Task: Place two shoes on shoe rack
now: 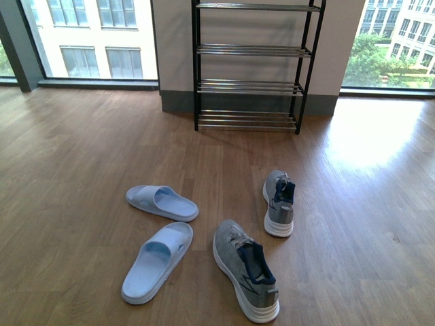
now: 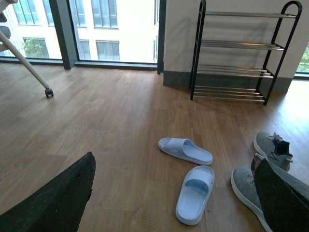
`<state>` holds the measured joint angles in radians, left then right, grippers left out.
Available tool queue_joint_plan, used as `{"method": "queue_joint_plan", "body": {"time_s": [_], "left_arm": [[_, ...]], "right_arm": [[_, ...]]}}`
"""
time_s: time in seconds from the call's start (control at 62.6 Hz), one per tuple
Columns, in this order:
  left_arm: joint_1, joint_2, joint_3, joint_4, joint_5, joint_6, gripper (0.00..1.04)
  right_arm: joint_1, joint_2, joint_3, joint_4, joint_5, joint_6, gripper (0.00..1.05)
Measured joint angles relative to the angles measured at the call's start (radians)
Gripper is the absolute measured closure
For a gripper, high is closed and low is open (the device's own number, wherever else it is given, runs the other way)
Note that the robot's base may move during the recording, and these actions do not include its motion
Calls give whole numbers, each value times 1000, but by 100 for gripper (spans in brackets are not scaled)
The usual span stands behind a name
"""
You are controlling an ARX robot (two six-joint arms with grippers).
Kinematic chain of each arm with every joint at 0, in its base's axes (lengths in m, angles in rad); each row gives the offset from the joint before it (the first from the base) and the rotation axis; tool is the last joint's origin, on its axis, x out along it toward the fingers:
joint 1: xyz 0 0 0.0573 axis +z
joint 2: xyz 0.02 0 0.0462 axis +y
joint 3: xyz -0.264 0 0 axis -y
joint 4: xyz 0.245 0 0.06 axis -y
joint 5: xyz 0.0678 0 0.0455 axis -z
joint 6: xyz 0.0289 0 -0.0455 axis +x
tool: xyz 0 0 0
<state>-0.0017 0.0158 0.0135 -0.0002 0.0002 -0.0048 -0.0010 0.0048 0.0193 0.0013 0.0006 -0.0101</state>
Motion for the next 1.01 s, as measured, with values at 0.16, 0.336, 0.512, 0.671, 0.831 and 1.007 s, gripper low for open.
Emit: {"method": "queue_joint_plan", "body": {"time_s": [0.16, 0.336, 0.512, 0.671, 0.831, 1.007], "left_arm": [[0, 0, 0, 0, 0, 0, 9], [0, 0, 0, 0, 0, 0, 9], [0, 0, 0, 0, 0, 0, 9], [0, 0, 0, 0, 0, 0, 9], [0, 0, 0, 0, 0, 0, 9], [0, 0, 0, 0, 0, 0, 9]], "right_arm": [[0, 0, 0, 0, 0, 0, 9], [0, 0, 0, 0, 0, 0, 9], [0, 0, 0, 0, 0, 0, 9], [0, 0, 0, 0, 0, 0, 9], [0, 0, 0, 0, 0, 0, 9], [0, 0, 0, 0, -1, 0, 9]]}}
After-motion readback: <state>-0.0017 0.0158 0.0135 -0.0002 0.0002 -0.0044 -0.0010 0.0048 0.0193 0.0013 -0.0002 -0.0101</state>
